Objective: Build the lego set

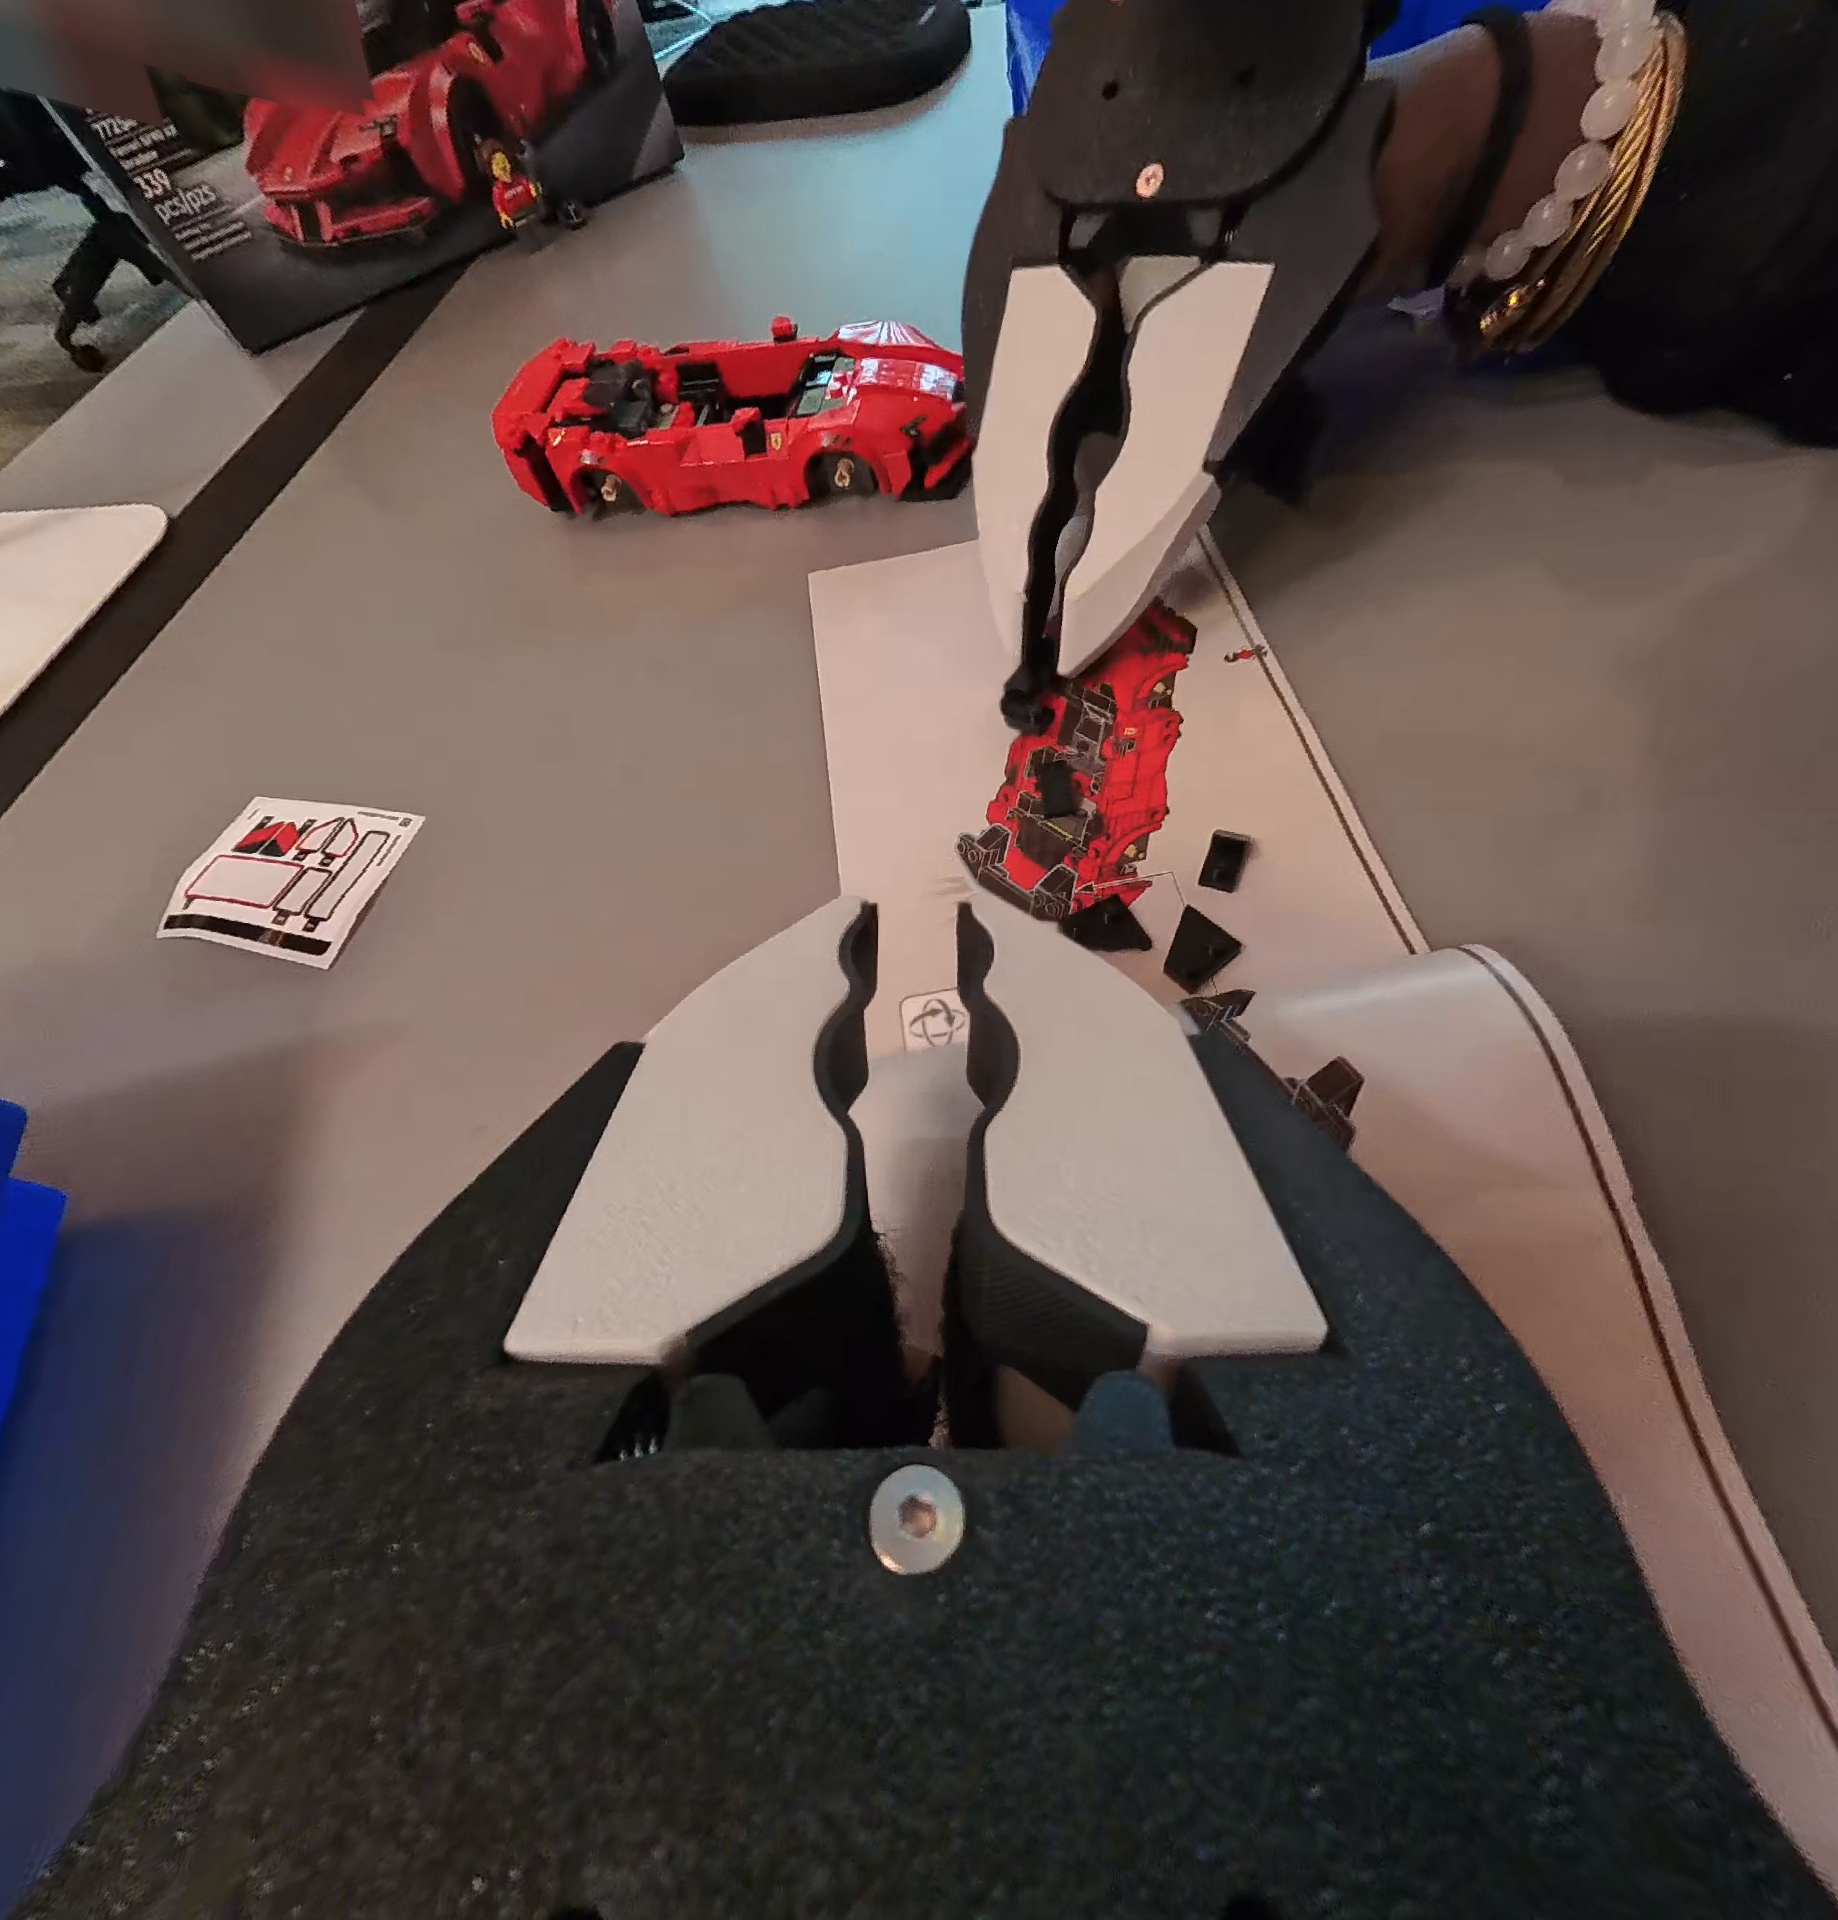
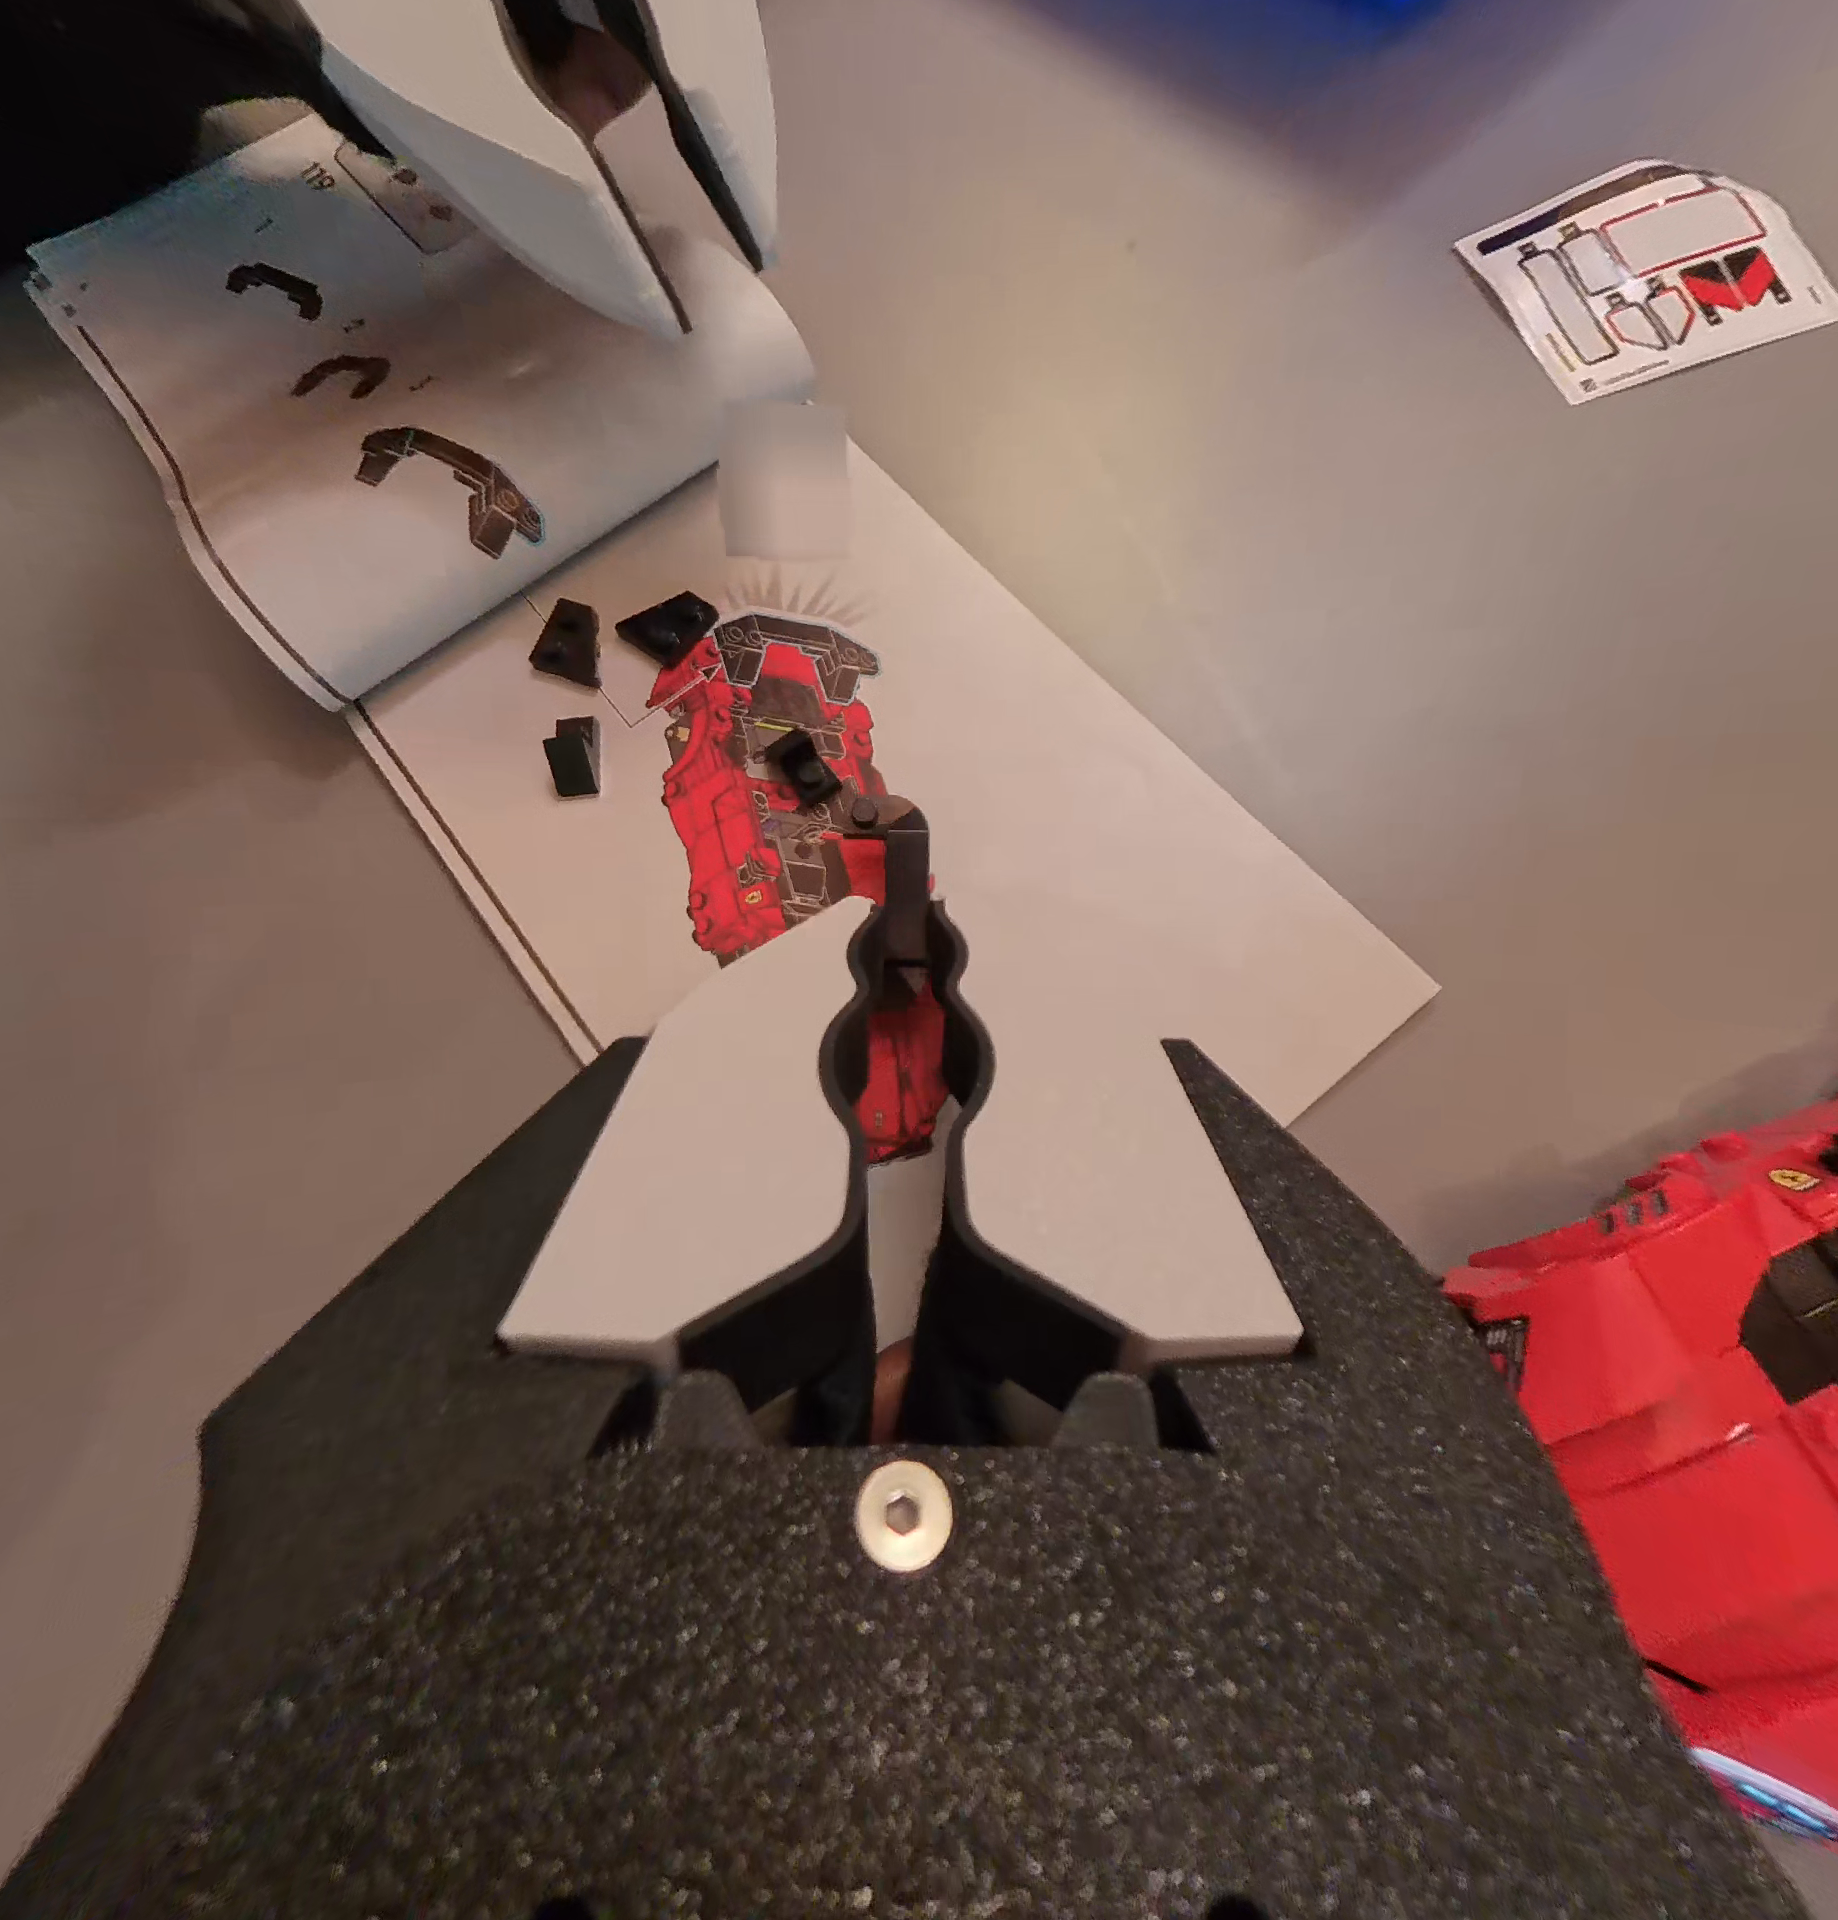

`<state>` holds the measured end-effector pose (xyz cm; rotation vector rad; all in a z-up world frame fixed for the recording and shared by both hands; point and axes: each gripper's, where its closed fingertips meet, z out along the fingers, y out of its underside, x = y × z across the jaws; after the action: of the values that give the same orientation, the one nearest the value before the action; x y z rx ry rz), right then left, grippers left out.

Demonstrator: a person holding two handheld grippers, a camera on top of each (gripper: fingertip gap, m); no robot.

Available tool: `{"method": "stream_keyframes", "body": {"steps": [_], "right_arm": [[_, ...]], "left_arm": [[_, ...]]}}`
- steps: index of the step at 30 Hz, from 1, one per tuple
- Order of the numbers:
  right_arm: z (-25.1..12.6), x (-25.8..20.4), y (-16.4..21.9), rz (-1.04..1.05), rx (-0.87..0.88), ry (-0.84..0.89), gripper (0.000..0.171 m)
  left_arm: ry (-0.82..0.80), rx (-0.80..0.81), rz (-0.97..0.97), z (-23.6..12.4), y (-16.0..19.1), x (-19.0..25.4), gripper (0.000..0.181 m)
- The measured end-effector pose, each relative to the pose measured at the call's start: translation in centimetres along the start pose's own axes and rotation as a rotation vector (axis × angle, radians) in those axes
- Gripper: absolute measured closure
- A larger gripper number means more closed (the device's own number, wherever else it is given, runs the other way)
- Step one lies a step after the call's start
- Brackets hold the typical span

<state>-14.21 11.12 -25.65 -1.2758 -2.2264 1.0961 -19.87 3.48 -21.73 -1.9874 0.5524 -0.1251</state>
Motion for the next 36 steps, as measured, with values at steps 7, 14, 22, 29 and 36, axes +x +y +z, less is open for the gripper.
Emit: {"method": "stream_keyframes", "body": {"steps": [7, 14, 22, 29, 36], "right_arm": [[0.1, -0.3, 0.3, 0.015, -0.014, -0.008, 0.164], [0.5, -0.2, -0.1, -0.002, 0.007, 0.029, 0.164], [0.3, -0.9, -0.8, 0.244, 0.004, 0.171, 0.164], [-0.5, -2.3, -3.2, 0.625, 0.246, -0.060, 0.163], [-4.7, -3.0, -6.9, 0.937, 0.617, -0.464, 0.163]], "left_arm": [[0.003, -0.015, 0.011, 0.3, 0.6, 0.1, 0.168], [0.014, -0.005, 0.022, 0.5, 0.5, 0.4, 0.168], [0.051, -0.053, 0.007, 0.7, 0.6, 0.7, 0.168], [0.289, -0.168, -0.079, 2.2, -0.4, 3.1, 0.164], [0.324, -0.297, -0.027, 4.4, 0.6, 3.5, 0.170]]}}
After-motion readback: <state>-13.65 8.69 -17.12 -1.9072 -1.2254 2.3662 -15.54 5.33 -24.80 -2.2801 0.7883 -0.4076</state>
